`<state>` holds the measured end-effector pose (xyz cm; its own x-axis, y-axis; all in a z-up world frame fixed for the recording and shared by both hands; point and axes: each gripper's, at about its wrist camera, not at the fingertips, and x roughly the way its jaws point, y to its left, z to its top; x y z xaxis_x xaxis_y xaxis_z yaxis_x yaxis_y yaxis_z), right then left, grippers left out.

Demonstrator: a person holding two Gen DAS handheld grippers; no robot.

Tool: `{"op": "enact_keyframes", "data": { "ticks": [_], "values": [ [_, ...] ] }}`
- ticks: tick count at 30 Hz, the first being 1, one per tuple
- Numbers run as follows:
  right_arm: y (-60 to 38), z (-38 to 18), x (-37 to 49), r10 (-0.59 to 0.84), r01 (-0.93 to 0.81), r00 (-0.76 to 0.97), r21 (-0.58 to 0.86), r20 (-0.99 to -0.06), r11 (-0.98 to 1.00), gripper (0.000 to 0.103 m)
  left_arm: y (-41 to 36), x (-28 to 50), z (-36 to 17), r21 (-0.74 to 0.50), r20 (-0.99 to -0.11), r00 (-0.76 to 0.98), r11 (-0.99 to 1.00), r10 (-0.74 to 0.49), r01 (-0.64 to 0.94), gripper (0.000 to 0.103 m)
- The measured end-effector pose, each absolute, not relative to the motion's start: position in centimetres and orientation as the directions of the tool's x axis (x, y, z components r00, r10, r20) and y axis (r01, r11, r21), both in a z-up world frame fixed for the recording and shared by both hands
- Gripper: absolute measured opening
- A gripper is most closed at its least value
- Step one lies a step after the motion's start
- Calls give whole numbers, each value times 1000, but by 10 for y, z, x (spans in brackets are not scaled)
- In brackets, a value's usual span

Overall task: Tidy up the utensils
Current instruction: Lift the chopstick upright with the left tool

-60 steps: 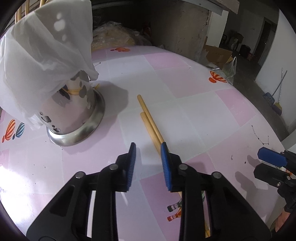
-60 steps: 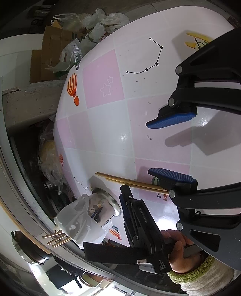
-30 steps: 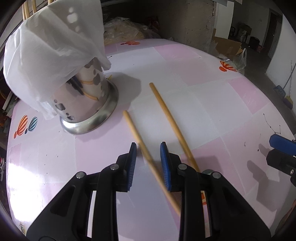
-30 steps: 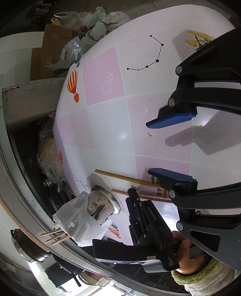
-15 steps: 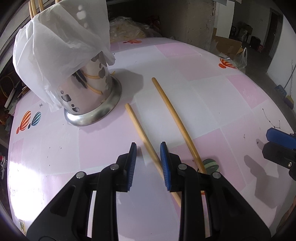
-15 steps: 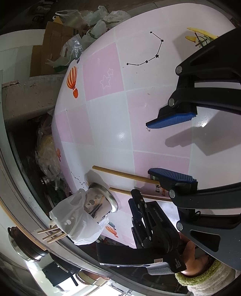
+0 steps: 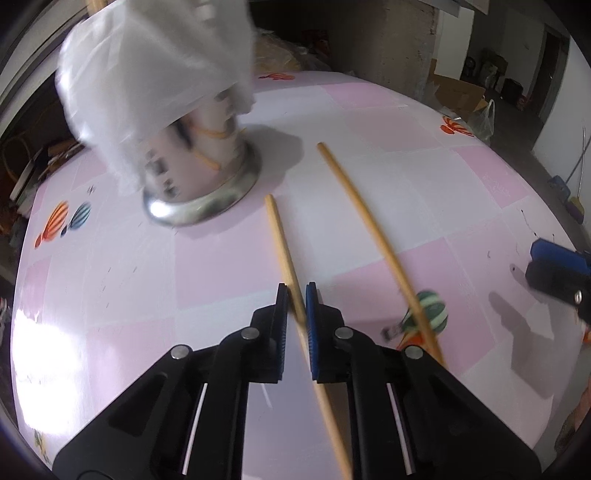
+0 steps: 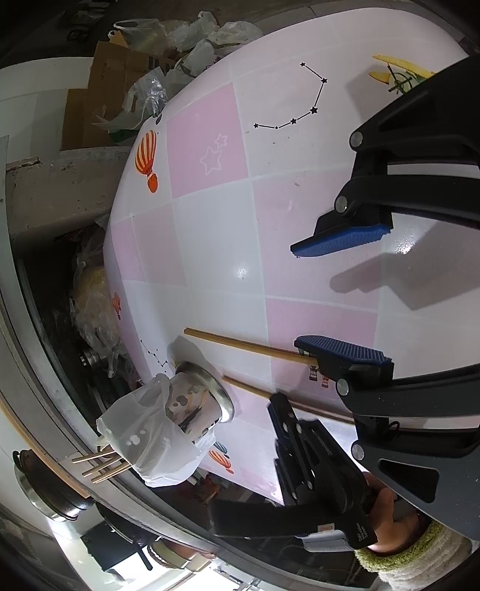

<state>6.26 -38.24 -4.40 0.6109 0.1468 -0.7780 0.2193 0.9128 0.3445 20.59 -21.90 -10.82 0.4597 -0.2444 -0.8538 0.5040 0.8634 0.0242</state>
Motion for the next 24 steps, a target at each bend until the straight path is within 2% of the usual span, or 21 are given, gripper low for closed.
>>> {"op": "enact_keyframes", "data": {
  "ticks": [9, 10, 13, 14, 24],
  "values": [
    [-379, -44, 63, 154, 211, 610, 347, -777, 914, 44, -178, 202, -105, -59, -881, 394, 888, -261, 457, 9],
    [-379, -44, 62, 155, 210, 610, 347, -777, 914, 44, -176, 203, -105, -71, -883, 386, 888, -268, 454, 10],
    [-378, -44, 62, 156, 209, 612, 348, -776, 914, 44, -175, 211, -104, -88, -885, 376, 892, -274, 443, 26],
    [-379, -44, 61, 155, 210, 612, 348, -776, 914, 44, -175, 214, -103, -94, -884, 376, 892, -279, 441, 29],
    [-380, -45, 62, 157, 214, 614, 354, -774, 910, 44, -202, 246, -105, -71, -897, 361, 888, -257, 454, 30]
  ]
}}
